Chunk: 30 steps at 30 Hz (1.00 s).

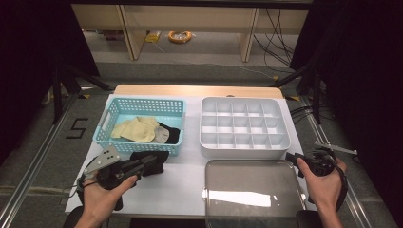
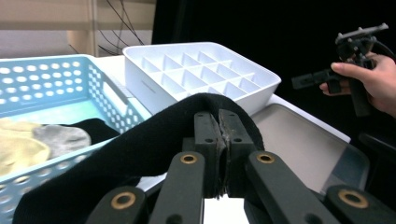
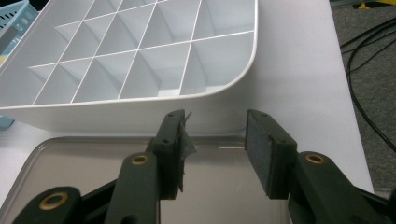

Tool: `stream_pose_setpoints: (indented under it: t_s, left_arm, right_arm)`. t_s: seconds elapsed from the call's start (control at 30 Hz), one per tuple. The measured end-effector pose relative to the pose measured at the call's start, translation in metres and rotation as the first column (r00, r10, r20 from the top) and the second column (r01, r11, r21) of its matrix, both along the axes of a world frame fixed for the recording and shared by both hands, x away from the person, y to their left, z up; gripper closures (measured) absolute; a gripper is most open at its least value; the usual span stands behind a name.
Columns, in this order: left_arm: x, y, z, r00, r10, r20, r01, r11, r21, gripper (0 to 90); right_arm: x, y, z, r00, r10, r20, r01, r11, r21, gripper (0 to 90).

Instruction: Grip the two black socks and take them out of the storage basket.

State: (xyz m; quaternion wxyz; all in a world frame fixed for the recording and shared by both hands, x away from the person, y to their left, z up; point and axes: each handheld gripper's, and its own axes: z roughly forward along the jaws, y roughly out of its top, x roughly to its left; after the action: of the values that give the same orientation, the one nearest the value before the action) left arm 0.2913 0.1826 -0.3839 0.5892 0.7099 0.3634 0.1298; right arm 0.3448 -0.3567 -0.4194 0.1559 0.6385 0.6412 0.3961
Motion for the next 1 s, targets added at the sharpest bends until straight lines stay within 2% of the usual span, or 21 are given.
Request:
stream_pose_setpoints:
  t_s: [0.13,0.17,0.2,0.3,0.43,0.47,0.5,0.53,0.6,0.63,0.67,0.73,0.83,0.9,1.0]
  left_arm:
    - [0.003,-0.014,-0.003,0.9993,-0.033,-0.016,0.034,0.9993,0.017,86.8]
    - [0.005,-0.019,-0.004,0.9988,-0.038,-0.030,0.039,0.9987,0.033,86.7]
    - [0.006,-0.022,-0.006,0.9983,-0.049,-0.032,0.050,0.9983,0.030,86.7]
    - [0.011,-0.036,-0.012,0.9945,-0.075,-0.072,0.080,0.9948,0.063,86.5]
    - [0.019,-0.052,-0.021,0.9900,-0.101,-0.098,0.111,0.9886,0.101,86.4]
    - [0.021,-0.056,-0.024,0.9885,-0.103,-0.110,0.116,0.9863,0.117,86.2]
    - [0.025,-0.060,-0.028,0.9866,-0.110,-0.120,0.124,0.9857,0.115,85.9]
    - [0.027,-0.063,-0.031,0.9853,-0.107,-0.133,0.125,0.9834,0.132,85.1]
    - [0.030,-0.069,-0.037,0.9828,-0.119,-0.141,0.140,0.9797,0.144,81.7]
    - [0.031,-0.072,-0.040,0.9788,-0.130,-0.158,0.154,0.9769,0.148,79.9]
    - [0.031,-0.076,-0.044,0.9763,-0.138,-0.166,0.162,0.9770,0.138,77.8]
    - [0.030,-0.078,-0.045,0.9696,-0.162,-0.183,0.189,0.9720,0.140,73.2]
    - [0.029,-0.078,-0.040,0.9729,-0.162,-0.165,0.185,0.9732,0.137,67.4]
    - [0.030,-0.074,-0.036,0.9787,-0.152,-0.138,0.170,0.9766,0.132,66.4]
    - [0.039,-0.065,-0.027,0.9906,-0.099,-0.095,0.111,0.9843,0.137,64.6]
  right_arm:
    - [0.000,0.000,0.000,1.0000,-0.002,-0.002,0.002,1.0000,-0.002,59.0]
    - [0.000,-0.001,0.000,1.0000,-0.004,-0.003,0.004,1.0000,-0.009,59.0]
    - [-0.001,-0.001,0.001,0.9999,-0.002,-0.010,0.002,1.0000,0.004,59.0]
    - [0.001,0.000,-0.001,1.0000,0.000,-0.005,0.000,1.0000,-0.007,59.0]
    - [0.001,-0.001,-0.001,1.0000,0.000,0.000,0.000,0.9999,-0.016,59.0]
    - [0.000,-0.001,-0.001,1.0000,-0.003,-0.005,0.003,0.9999,-0.012,59.0]
    - [-0.001,0.002,0.001,0.9994,-0.017,-0.031,0.019,0.9990,0.042,59.0]
    - [-0.001,0.002,0.001,0.9993,-0.022,-0.028,0.024,0.9988,0.043,59.0]
    - [-0.001,-0.001,0.001,0.9999,-0.002,-0.015,0.002,0.9999,0.012,59.0]
    - [-0.002,-0.001,0.001,0.9998,-0.005,-0.019,0.005,0.9999,0.013,59.0]
    - [0.000,-0.002,-0.002,1.0000,-0.006,-0.004,0.006,1.0000,-0.008,59.0]
    - [0.000,-0.003,-0.001,1.0000,0.000,-0.009,0.000,1.0000,0.000,59.0]
    - [0.000,-0.002,-0.001,1.0000,0.000,-0.009,0.000,1.0000,-0.001,59.0]
    - [-0.001,-0.002,-0.001,0.9999,0.004,-0.010,-0.004,1.0000,0.007,59.0]
    - [-0.001,-0.001,-0.001,0.9999,0.004,-0.011,-0.004,1.0000,0.006,59.0]
